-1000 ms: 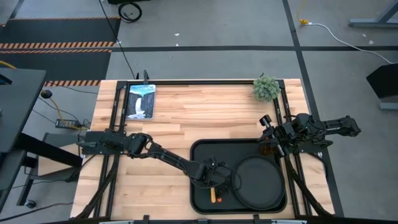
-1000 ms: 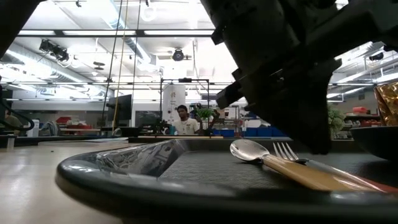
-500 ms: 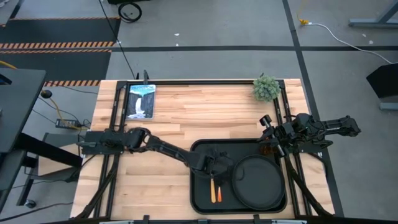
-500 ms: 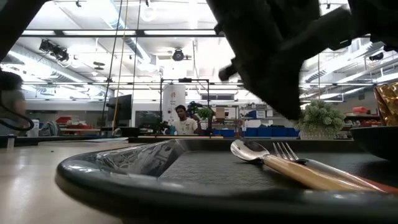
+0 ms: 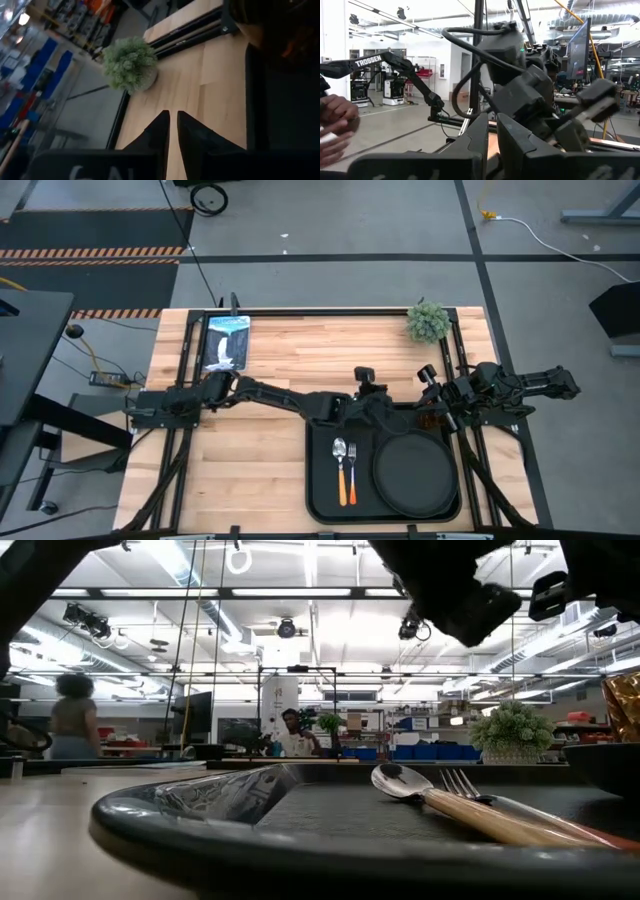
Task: Pick and place plate/cup/fork/spoon on tray
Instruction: Return to Home Position
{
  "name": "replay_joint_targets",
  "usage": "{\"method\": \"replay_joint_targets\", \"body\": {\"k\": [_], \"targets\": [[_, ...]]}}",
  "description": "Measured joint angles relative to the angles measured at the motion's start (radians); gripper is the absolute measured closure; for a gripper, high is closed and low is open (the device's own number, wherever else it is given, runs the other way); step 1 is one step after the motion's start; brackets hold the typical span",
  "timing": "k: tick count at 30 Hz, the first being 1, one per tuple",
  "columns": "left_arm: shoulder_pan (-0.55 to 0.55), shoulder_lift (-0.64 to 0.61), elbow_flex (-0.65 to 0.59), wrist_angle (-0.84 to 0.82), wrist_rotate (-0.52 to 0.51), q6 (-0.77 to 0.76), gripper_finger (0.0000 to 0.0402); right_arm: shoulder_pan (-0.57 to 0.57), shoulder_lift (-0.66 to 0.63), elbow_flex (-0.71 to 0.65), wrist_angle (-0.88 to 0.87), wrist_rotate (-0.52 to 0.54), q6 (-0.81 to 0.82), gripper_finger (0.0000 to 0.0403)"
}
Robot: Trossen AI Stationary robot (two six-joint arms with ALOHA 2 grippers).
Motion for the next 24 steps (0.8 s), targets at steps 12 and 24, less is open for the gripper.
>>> {"method": "replay_joint_targets", "body": {"k": [12,24], "targets": [[-0.034,-0.029,-0.001,-0.021,-0.027,0.193,0.0358,0.000,0.000,0.000,0.000,0.000,0.000,0.0357],[0.011,-0.256,-0.002,-0.501,0.544,-0.148,0.0369,0.000,0.000,0.000,0.000,0.000,0.000,0.0357]]}}
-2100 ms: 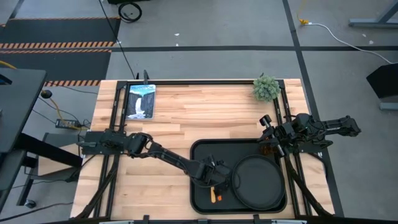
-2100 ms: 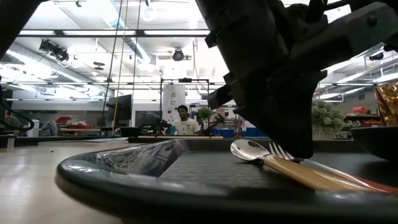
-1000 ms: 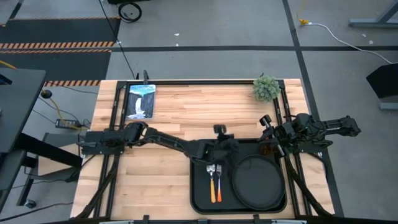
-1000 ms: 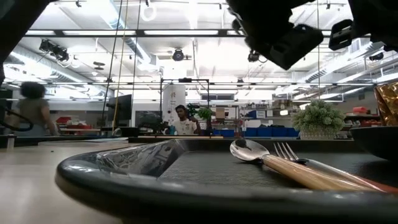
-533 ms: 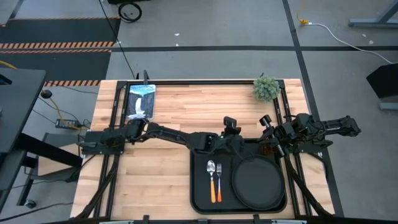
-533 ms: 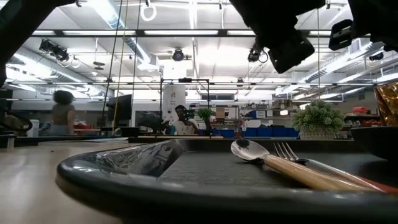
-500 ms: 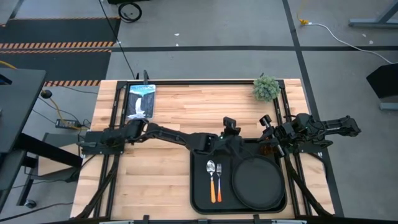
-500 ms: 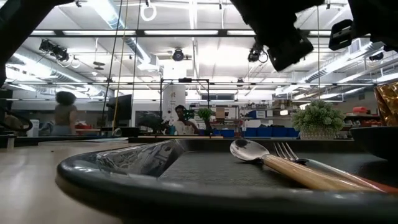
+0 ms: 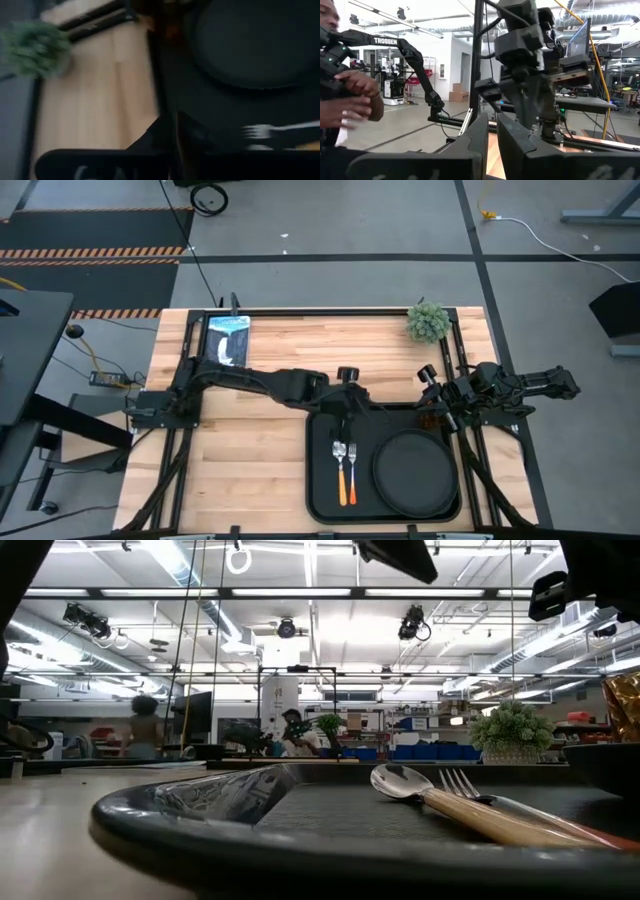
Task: Pick and place plate/cup/fork/spoon on tray
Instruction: Return to Home Position
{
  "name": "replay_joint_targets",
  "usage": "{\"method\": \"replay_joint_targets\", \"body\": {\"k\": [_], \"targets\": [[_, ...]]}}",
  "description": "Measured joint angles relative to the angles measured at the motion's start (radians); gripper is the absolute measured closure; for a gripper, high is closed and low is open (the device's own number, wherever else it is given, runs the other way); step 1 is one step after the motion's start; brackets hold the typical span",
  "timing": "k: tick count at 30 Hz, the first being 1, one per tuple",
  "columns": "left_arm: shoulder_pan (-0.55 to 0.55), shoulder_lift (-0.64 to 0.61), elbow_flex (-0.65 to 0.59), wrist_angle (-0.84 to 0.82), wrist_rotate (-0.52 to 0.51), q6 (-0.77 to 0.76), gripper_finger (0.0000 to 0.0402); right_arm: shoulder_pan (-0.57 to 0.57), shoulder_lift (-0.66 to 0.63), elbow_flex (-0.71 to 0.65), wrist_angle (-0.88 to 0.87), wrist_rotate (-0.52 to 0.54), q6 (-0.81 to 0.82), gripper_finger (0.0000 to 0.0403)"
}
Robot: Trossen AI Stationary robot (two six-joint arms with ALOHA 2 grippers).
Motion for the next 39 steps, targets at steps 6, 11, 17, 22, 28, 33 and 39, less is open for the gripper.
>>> {"method": "replay_joint_targets", "body": {"k": [6,11,17,22,28,33,39], "targets": [[-0.044,-0.036,-0.002,-0.067,0.022,-0.084,0.0372,0.000,0.000,0.000,0.000,0.000,0.000,0.0357],[-0.147,-0.042,-0.002,-0.125,-0.067,-0.113,0.0376,0.000,0.000,0.000,-0.001,0.000,0.000,0.0357],[-0.242,-0.046,-0.002,-0.233,-0.142,-0.124,0.0379,0.000,0.000,0.000,0.000,0.000,0.000,0.0357],[-0.308,-0.051,-0.021,-0.327,-0.210,-0.171,0.0379,0.000,0.000,0.000,0.000,0.000,0.000,0.0357],[-0.386,-0.141,-0.346,-0.168,-0.285,-0.168,0.0379,0.000,0.000,0.000,0.000,0.000,0.000,0.0357],[-0.394,-0.309,-0.677,0.144,-0.302,-0.077,0.0379,0.000,0.000,0.000,0.000,0.000,0.000,0.0357],[-0.342,-0.551,-0.989,0.445,-0.241,0.022,0.0379,0.000,0.000,0.000,0.001,0.000,0.000,0.0357]]}}
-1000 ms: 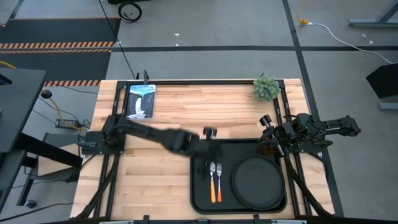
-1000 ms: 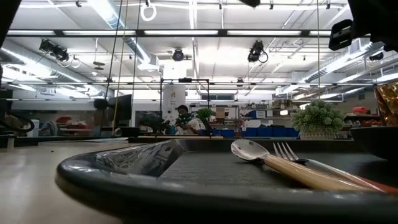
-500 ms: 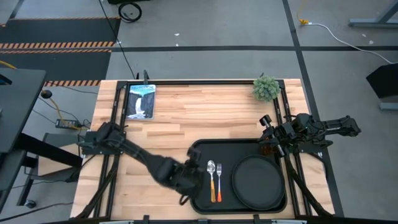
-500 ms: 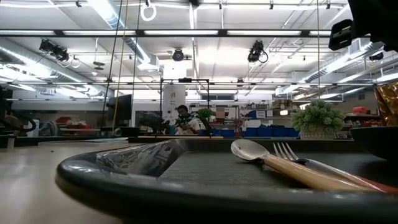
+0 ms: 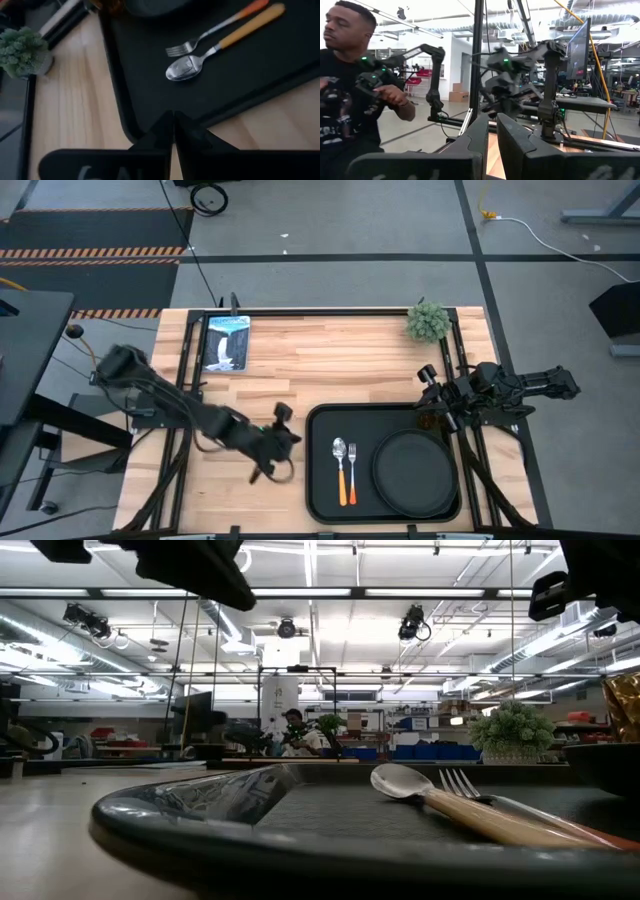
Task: Pick and place plate/cup/fork/spoon on tray
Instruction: Return to Home Position
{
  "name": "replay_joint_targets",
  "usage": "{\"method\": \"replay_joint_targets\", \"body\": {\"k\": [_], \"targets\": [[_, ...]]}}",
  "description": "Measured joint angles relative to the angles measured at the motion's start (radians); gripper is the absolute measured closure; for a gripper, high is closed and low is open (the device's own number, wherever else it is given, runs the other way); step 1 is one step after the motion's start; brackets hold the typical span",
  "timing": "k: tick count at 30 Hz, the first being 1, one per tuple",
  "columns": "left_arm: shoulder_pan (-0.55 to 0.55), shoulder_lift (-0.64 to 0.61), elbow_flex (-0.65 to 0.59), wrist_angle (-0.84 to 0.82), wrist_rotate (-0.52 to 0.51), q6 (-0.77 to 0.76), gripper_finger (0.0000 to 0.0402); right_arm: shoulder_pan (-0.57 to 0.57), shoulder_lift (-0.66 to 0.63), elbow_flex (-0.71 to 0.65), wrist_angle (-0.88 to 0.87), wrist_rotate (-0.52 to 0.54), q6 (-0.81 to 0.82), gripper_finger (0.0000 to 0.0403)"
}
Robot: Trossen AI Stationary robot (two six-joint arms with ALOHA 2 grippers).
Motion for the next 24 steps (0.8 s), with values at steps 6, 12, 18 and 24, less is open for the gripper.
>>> {"method": "replay_joint_targets", "body": {"k": [6,12,18,24], "targets": [[0.039,-0.241,-0.242,0.217,0.088,-0.013,0.0379,0.000,0.000,0.000,-0.001,0.000,0.000,0.0357],[0.009,-0.488,-0.454,0.405,0.092,-0.130,0.0379,0.000,0.000,0.000,0.000,0.000,0.000,0.0357],[-0.060,-0.742,-0.680,0.607,0.090,-0.252,0.0379,0.000,0.000,0.000,-0.001,0.000,0.000,0.0357],[-0.117,-0.916,-0.805,0.614,0.093,-0.391,0.0379,0.000,0.000,0.000,-0.001,0.000,0.000,0.0357]]}}
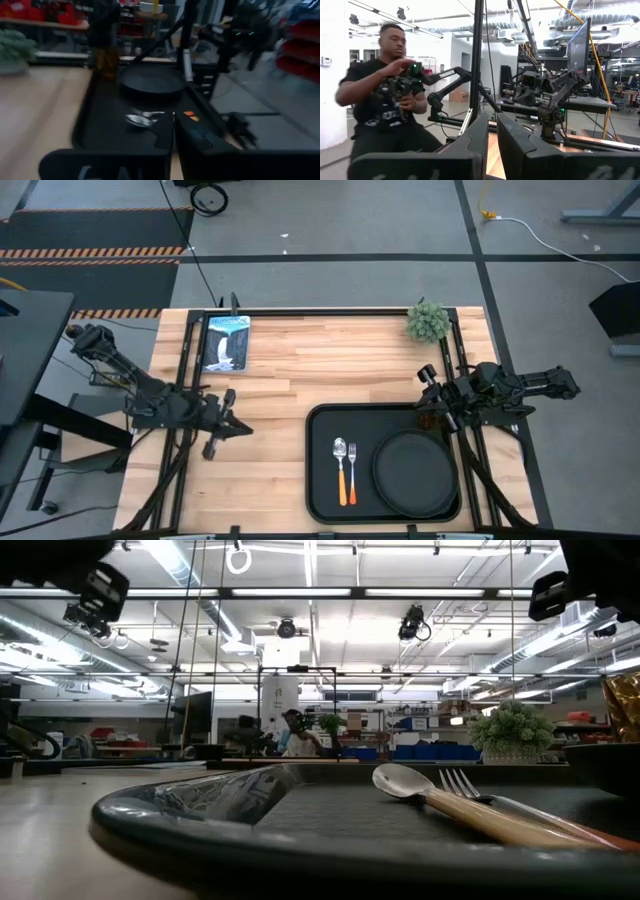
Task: Pick and place plate/cup/fork/spoon on tray
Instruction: Return to Home Position
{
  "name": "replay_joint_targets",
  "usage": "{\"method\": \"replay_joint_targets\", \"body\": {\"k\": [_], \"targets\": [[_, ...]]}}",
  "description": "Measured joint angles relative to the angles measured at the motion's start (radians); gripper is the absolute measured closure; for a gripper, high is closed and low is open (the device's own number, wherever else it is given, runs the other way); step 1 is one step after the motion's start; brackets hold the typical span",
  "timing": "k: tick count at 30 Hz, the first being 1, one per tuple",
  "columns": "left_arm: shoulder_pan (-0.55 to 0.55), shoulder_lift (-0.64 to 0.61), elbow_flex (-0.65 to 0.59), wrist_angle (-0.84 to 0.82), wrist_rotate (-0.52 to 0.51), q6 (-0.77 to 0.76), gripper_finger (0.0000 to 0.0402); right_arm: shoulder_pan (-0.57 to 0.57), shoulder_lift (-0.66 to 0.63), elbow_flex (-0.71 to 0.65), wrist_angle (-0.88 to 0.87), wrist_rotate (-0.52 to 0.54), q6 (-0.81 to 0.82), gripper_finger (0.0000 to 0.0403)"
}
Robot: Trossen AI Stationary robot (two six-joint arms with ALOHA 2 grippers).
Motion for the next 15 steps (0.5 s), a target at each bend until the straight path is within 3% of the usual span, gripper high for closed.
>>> {"method": "replay_joint_targets", "body": {"k": [5,15], "targets": [[-0.048,-0.089,-0.069,-0.026,0.065,-0.035,0.0379,0.000,0.000,0.000,0.000,0.000,0.000,0.0357],[-0.082,-0.316,-0.199,-0.015,0.047,-0.060,0.0379,0.000,0.000,0.000,0.000,0.000,0.000,0.0357]]}}
